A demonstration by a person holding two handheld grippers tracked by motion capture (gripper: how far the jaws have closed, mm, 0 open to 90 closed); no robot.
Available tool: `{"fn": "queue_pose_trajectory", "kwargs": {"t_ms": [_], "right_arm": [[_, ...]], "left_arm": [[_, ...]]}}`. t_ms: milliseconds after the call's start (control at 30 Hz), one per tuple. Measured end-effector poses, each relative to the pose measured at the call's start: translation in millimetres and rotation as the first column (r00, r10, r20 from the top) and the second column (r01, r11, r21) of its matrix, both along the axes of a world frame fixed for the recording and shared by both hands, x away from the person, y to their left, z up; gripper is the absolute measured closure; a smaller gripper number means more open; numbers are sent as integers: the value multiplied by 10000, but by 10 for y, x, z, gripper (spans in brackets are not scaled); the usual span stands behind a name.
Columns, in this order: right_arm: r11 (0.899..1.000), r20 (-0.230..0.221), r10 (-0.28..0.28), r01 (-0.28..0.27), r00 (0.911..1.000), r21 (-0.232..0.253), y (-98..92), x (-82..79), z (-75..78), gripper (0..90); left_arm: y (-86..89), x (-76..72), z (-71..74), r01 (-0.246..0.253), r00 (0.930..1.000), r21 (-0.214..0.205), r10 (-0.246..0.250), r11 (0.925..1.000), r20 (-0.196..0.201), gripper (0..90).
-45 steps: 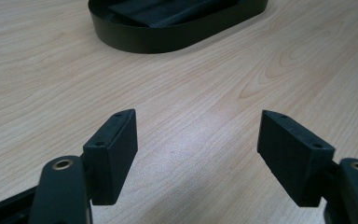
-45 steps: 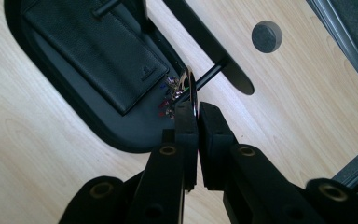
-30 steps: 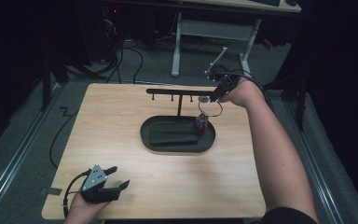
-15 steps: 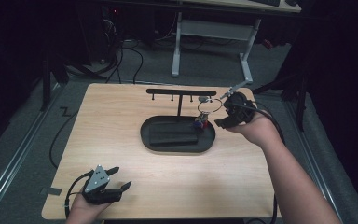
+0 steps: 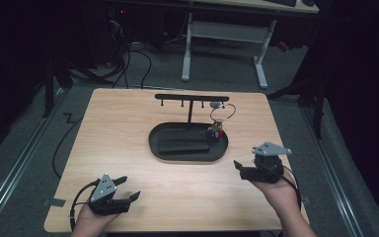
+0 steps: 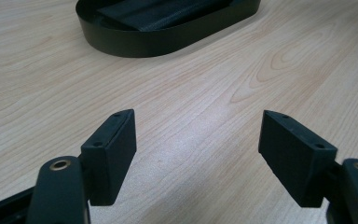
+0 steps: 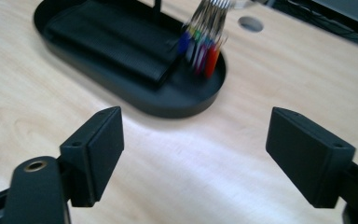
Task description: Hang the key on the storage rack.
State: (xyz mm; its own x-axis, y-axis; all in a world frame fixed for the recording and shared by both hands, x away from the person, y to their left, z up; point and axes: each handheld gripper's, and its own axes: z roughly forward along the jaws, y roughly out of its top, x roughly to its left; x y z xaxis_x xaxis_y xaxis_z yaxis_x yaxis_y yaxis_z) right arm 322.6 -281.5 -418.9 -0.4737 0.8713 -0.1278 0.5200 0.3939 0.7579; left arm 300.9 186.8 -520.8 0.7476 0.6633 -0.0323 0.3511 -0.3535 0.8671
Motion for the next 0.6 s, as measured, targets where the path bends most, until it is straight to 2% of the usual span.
{"fn": "queue_pose_trajectory", "kwargs": {"t_ms": [100,200,267,300,367,400,433,500,533,600], "right_arm": [[9993,362,-124,111,9993,363,-51,-191,-283,168],[9960,279,-377,353,9989,823,-97,-389,-601,154],[9917,510,-732,673,9960,1091,-126,-518,-767,159],[9892,778,-962,866,9923,1187,-145,-595,-863,168],[9950,510,-523,477,9973,879,-135,-643,-910,167],[9967,772,-498,446,9958,675,-138,-650,-895,167],[9952,971,-591,510,9935,834,-151,-644,-879,167],[9874,879,-720,586,9935,1471,-166,-609,-859,165],[9871,924,-697,553,9933,1503,-160,-594,-865,164],[9924,812,-535,440,9953,1148,-137,-574,-887,164]], "left_arm": [[-3,6,-9,-50,10000,16,50,10000,7,283],[6,-8,-29,-63,10000,76,64,10000,-31,283],[18,-20,-39,-104,9999,73,105,9999,-79,283],[26,-25,-36,-130,9999,75,131,9999,-93,283],[35,-38,-25,-176,9998,37,176,9998,-75,284],[40,-44,-20,-185,9998,61,185,9998,-60,284],[41,-48,-20,-222,9997,49,222,9997,-47,285],[42,-49,-23,-267,9995,53,268,9996,-138,286],[41,-51,-26,-278,9995,106,280,9996,-158,286],[44,-60,-20,-301,9990,73,303,9995,-339,290]]}}
